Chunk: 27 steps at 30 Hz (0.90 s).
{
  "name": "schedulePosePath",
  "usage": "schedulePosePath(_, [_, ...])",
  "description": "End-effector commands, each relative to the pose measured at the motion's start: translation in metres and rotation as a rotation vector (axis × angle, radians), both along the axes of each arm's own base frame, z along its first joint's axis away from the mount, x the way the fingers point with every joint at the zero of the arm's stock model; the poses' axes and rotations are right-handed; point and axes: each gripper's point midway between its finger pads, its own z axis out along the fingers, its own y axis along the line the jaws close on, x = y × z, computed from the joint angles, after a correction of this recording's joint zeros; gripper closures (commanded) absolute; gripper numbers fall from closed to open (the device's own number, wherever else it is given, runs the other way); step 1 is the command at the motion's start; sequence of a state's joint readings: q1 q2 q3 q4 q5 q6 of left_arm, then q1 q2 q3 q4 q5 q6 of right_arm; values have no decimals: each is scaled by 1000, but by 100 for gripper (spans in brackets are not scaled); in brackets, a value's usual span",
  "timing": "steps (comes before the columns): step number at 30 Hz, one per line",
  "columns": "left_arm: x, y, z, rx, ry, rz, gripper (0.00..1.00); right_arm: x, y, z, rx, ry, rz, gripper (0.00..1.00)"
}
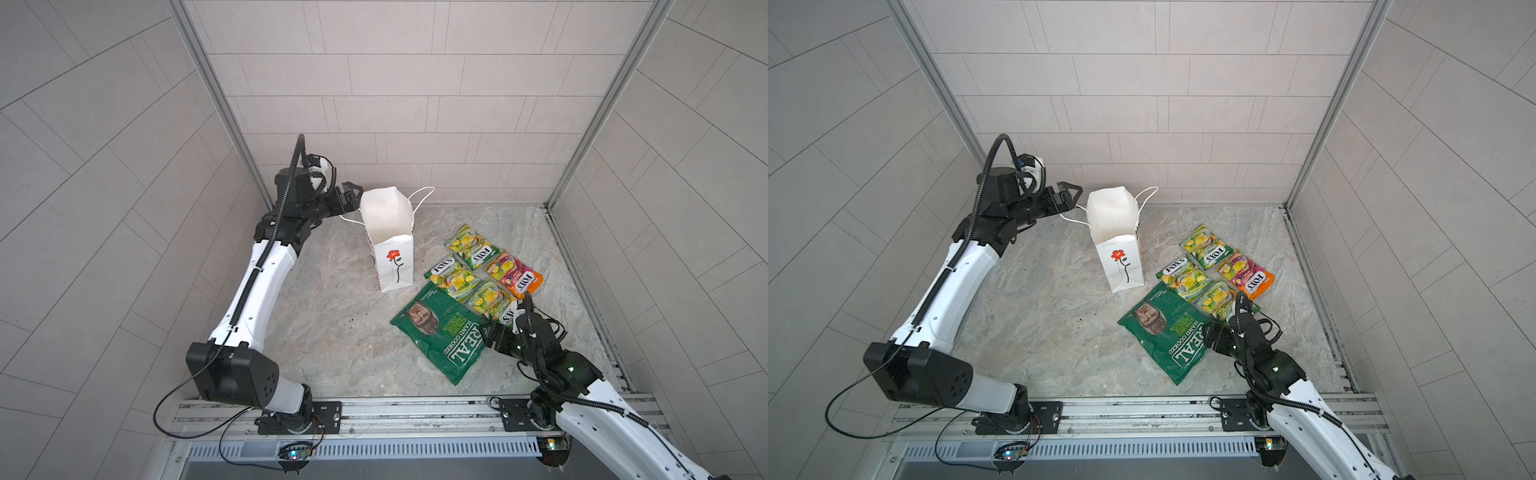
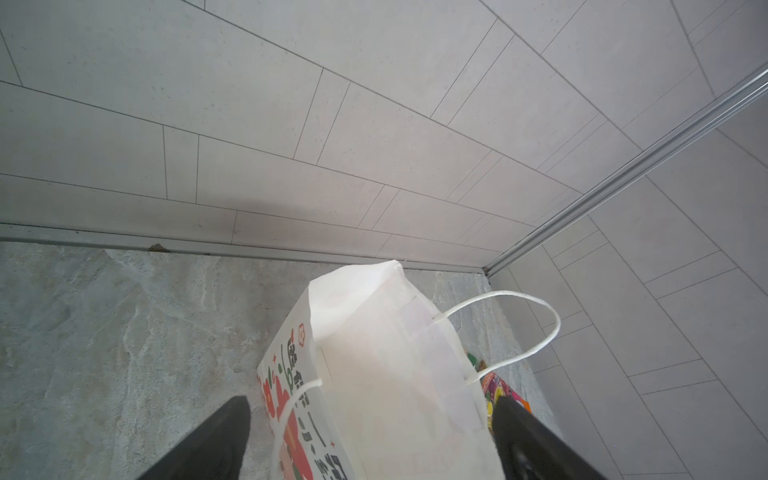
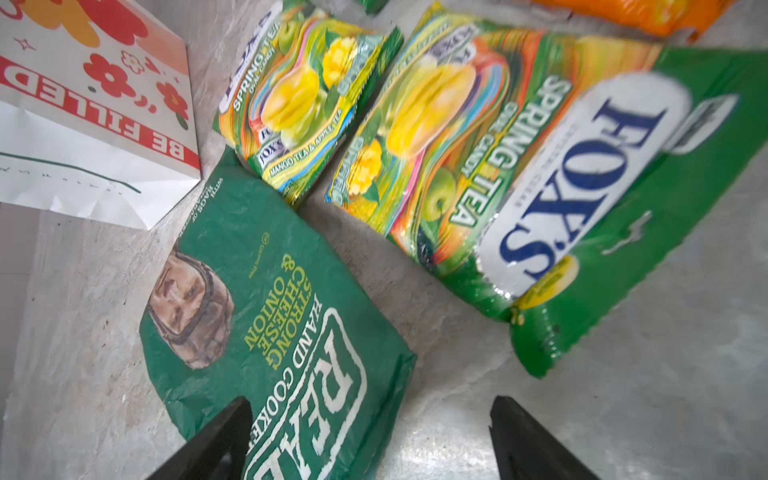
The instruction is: Take the snacks out of the paper bag
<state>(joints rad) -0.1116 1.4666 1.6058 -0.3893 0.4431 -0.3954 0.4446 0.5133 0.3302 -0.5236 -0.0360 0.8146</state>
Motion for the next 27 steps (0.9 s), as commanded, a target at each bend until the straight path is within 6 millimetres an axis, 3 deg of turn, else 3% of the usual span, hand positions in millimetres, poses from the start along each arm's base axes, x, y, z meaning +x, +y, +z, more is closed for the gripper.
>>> schedulePosePath(1, [-16,4,26,33,-32,-8,1,11,-19,14,-122,-40,-39,9])
schedulePosePath(6, [-38,29,43,103,-68,106,1,27,-39,34,-243,-71,-78,9])
schedulePosePath(13, [-72,98,37,200,-103,476,0,55,-79,69,-439,-109,-211,9])
schedulePosePath(20, [-95,133,-1,235,-65,672,0,86,-113,110,-597,-214,-370,9])
schedulePosePath(27, [-114,156,-54,298,-15,793,0,109,-147,110,-720,-209,-506,9])
